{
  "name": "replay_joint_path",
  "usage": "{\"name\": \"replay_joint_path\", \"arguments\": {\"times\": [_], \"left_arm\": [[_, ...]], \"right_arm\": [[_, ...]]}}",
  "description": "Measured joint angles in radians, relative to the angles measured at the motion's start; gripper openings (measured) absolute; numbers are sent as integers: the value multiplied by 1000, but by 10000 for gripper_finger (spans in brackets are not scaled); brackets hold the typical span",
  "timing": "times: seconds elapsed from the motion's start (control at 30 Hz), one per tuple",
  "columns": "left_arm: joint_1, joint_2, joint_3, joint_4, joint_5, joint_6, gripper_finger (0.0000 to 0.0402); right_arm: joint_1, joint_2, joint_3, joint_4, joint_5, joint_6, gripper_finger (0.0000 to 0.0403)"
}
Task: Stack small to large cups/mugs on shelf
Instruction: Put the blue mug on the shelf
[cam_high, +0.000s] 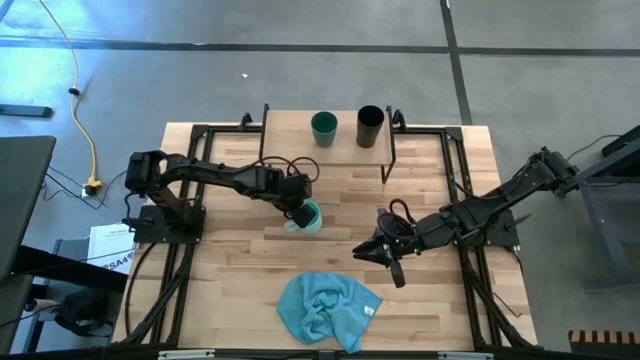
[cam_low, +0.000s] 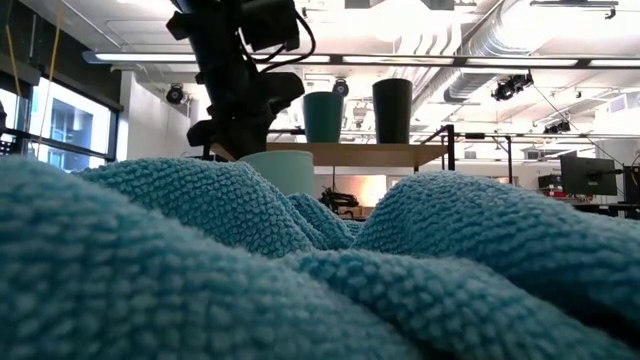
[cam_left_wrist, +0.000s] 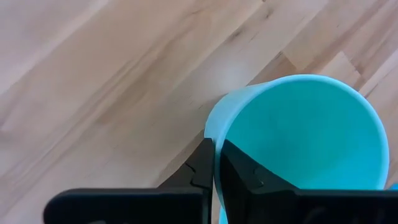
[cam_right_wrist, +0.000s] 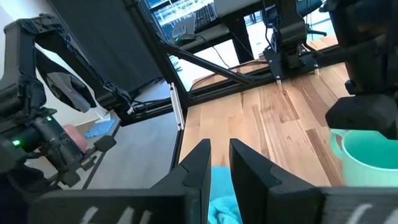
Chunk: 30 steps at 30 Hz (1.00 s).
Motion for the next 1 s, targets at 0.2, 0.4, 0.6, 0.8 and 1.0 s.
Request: {"name": "replay_joint_path", "arguments": {"times": [0.2, 0.4, 0.6, 0.8, 1.0], "left_arm": [[0, -7, 0, 33, 31, 29, 20], [5, -7, 0, 49, 55, 28, 63], [14, -7, 0, 49, 66, 25, 118], [13, -22, 0, 53, 73, 99, 161], [12, -52, 39, 56, 64, 330, 176]], "right_arm": [[0, 0, 0, -12, 0, 0, 50], [0, 0, 0, -12, 0, 2, 50], [0, 0, 0, -12, 0, 3, 50], [0, 0, 0, -12, 0, 19, 50], [0, 0, 0, -12, 0, 22, 50]]}}
